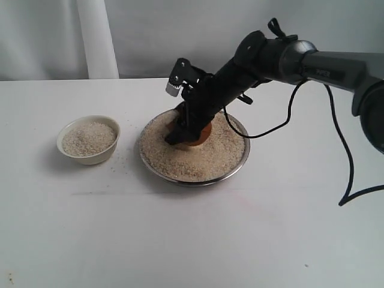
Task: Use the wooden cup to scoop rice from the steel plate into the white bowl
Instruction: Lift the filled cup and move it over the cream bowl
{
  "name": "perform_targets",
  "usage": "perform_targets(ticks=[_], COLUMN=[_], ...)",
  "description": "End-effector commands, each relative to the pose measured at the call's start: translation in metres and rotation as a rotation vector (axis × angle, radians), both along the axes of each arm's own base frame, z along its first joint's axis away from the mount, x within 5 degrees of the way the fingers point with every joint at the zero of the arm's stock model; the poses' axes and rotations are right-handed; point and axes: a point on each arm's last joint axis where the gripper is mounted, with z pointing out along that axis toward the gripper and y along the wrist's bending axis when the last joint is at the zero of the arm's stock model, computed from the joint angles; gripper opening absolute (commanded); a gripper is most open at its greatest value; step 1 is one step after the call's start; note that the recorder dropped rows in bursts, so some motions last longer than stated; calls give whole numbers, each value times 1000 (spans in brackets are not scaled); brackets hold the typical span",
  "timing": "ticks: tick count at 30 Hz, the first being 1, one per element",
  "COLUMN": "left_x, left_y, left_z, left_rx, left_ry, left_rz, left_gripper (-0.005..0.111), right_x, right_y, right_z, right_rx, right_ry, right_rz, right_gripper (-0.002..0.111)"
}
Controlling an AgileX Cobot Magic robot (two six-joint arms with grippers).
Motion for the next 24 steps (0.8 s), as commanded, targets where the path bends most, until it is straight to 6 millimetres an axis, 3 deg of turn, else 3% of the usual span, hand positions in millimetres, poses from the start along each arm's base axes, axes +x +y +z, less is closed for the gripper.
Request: perform_targets(ticks=[1,12,24], left_x=[0,0,0], left_y=[0,0,0], left_z=[3,3,3], left_rx=[-5,-5,-5], left_ry=[-19,-19,-19], left_rz=[-4,-4,-4], left_gripper=[0,0,0], right_x=[0,-14,-53], right_y=[5,22,85], right_z=[31,66,72], right_rx=[114,176,214], right_ry=[-63,-124,-147], right_rz=[-20,15,96], right_gripper=[0,0,0])
